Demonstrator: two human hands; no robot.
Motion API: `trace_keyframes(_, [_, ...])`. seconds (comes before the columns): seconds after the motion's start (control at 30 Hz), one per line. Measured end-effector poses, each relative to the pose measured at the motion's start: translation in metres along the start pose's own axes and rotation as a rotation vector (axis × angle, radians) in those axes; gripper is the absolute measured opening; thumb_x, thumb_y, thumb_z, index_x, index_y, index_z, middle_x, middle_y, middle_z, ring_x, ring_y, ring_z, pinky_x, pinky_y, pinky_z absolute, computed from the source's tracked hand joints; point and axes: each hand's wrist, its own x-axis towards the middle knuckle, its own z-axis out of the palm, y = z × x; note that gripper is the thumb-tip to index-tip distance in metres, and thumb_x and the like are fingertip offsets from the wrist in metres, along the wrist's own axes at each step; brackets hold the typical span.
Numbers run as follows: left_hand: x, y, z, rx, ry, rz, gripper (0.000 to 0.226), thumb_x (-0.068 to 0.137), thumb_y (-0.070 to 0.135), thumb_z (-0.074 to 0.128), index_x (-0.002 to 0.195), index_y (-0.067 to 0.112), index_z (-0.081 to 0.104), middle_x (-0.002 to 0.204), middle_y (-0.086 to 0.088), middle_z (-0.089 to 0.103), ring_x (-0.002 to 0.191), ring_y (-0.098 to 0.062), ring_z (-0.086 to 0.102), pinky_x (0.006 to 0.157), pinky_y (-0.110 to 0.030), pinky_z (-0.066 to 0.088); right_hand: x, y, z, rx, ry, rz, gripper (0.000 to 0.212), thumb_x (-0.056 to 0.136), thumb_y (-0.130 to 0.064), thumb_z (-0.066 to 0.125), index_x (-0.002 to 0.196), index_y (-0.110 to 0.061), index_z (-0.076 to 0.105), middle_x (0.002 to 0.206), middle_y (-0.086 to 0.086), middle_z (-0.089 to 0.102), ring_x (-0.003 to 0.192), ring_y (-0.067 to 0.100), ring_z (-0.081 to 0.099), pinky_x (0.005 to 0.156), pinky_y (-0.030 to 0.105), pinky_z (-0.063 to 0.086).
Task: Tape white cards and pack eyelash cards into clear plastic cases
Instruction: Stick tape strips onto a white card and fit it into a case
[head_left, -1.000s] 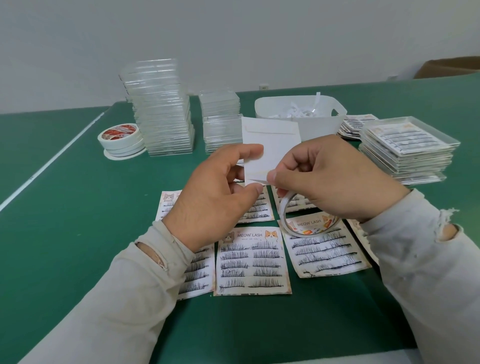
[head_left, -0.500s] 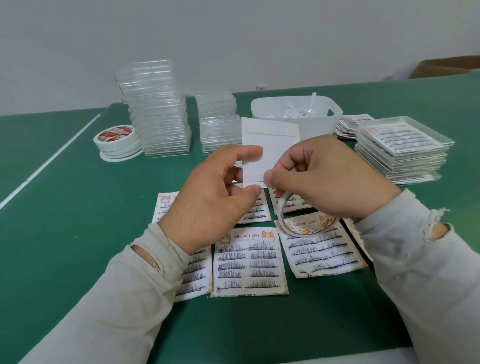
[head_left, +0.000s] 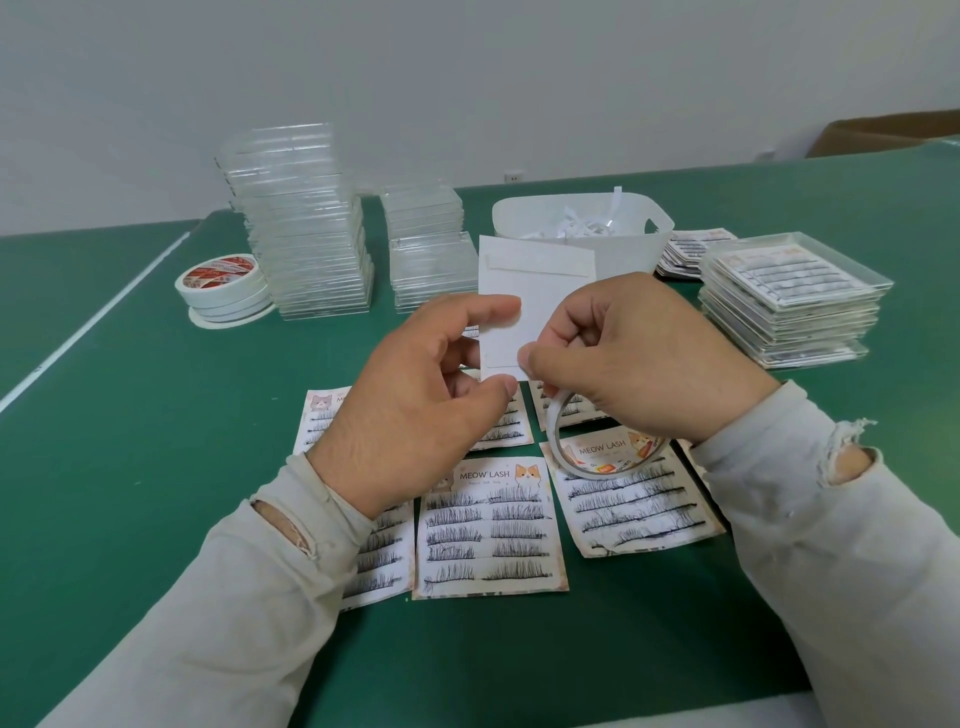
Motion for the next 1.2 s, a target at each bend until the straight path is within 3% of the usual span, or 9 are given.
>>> trace_keyframes(0.3, [-0.002, 0.002, 0.002, 0.021, 0.044, 0.039, 0.038, 0.088, 0.018, 0.069, 0.122, 0.035, 0.065, 0.104, -0.001, 0.065, 0.069, -0.022, 0.059, 0.068, -0.025, 0.054, 0.001, 0.000, 0.001, -0.040, 0.018, -0.007, 0.021, 0.082, -0.026, 0.077, 0.066, -0.015, 0.071, 0.058, -0.009, 0.070, 0.043, -0.001, 0.051, 0.046, 0.010, 0.038])
trace_keyframes(0.43, [-0.002, 0.004, 0.002, 0.059, 0.068, 0.058, 0.040, 0.098, 0.001, 0.059, 0.119, 0.035, 0.064, 0.105, 0.006, 0.067, 0.077, -0.011, 0.064, 0.070, -0.013, 0.051, 0.000, -0.001, 0.003, -0.044, 0.028, 0.000, 0.021, 0.082, -0.025, 0.077, 0.065, -0.015, 0.070, 0.059, -0.009, 0.070, 0.044, -0.001, 0.052, 0.047, 0.010, 0.040])
trace_keyframes(0.5, [-0.001, 0.004, 0.003, 0.078, 0.071, 0.057, 0.039, 0.099, 0.005, 0.056, 0.121, 0.036, 0.063, 0.111, 0.006, 0.068, 0.075, -0.011, 0.066, 0.073, -0.018, 0.051, 0.000, -0.002, 0.004, -0.046, 0.036, 0.006, 0.022, 0.083, -0.026, 0.077, 0.066, -0.015, 0.070, 0.059, -0.009, 0.070, 0.044, -0.001, 0.052, 0.047, 0.010, 0.040])
trace_keyframes(0.67, [-0.001, 0.001, 0.009, 0.047, 0.133, 0.048, 0.028, 0.090, 0.024, 0.061, 0.114, 0.037, 0.065, 0.089, -0.002, 0.067, 0.075, -0.025, 0.063, 0.077, -0.040, 0.058, -0.001, -0.004, 0.006, -0.038, 0.034, 0.003, 0.024, 0.083, -0.030, 0.078, 0.067, -0.014, 0.069, 0.056, -0.005, 0.068, 0.041, 0.000, 0.048, 0.045, 0.011, 0.035])
trace_keyframes(0.83, [0.002, -0.003, 0.014, 0.012, 0.085, 0.012, 0.024, 0.092, 0.020, 0.060, 0.106, 0.036, 0.072, 0.087, -0.007, 0.072, 0.075, -0.043, 0.058, 0.072, -0.056, 0.057, -0.001, -0.004, 0.007, -0.079, 0.027, 0.009, 0.023, 0.085, -0.030, 0.074, 0.066, -0.017, 0.070, 0.057, -0.005, 0.068, 0.043, 0.001, 0.049, 0.047, 0.013, 0.037])
trace_keyframes(0.9, [0.001, -0.006, 0.013, 0.049, 0.063, 0.004, 0.030, 0.096, 0.016, 0.058, 0.111, 0.038, 0.072, 0.071, -0.002, 0.068, 0.057, -0.037, 0.049, 0.054, -0.042, 0.054, -0.002, -0.005, 0.007, -0.091, 0.007, 0.006, 0.021, 0.085, -0.027, 0.072, 0.067, -0.018, 0.071, 0.060, -0.004, 0.070, 0.044, 0.000, 0.052, 0.048, 0.013, 0.040])
trace_keyframes(0.97, [0.000, -0.006, 0.010, 0.066, 0.086, 0.023, 0.033, 0.096, 0.015, 0.055, 0.114, 0.038, 0.071, 0.056, 0.012, 0.054, 0.045, -0.015, 0.037, 0.045, -0.023, 0.038, -0.002, -0.004, 0.004, -0.079, -0.019, -0.007, 0.017, 0.086, -0.025, 0.072, 0.070, -0.018, 0.074, 0.063, -0.003, 0.072, 0.048, 0.001, 0.056, 0.049, 0.014, 0.043])
trace_keyframes(1.13, [0.001, 0.003, 0.001, 0.084, 0.148, 0.057, 0.033, 0.093, 0.021, 0.056, 0.113, 0.044, 0.070, 0.076, 0.010, 0.071, 0.061, -0.030, 0.051, 0.056, -0.030, 0.047, -0.006, -0.006, -0.007, 0.159, -0.105, 0.011, 0.009, 0.087, -0.026, 0.077, 0.094, -0.020, 0.077, 0.073, -0.007, 0.077, 0.045, -0.004, 0.058, 0.044, 0.007, 0.038])
trace_keyframes(1.2, [0.001, 0.004, 0.001, 0.090, 0.152, 0.062, 0.033, 0.093, 0.022, 0.056, 0.115, 0.044, 0.069, 0.084, 0.019, 0.073, 0.062, -0.018, 0.054, 0.061, -0.022, 0.047, -0.007, -0.006, -0.006, 0.148, -0.084, 0.012, 0.010, 0.087, -0.026, 0.078, 0.095, -0.021, 0.076, 0.072, -0.008, 0.077, 0.047, -0.005, 0.060, 0.045, 0.005, 0.038])
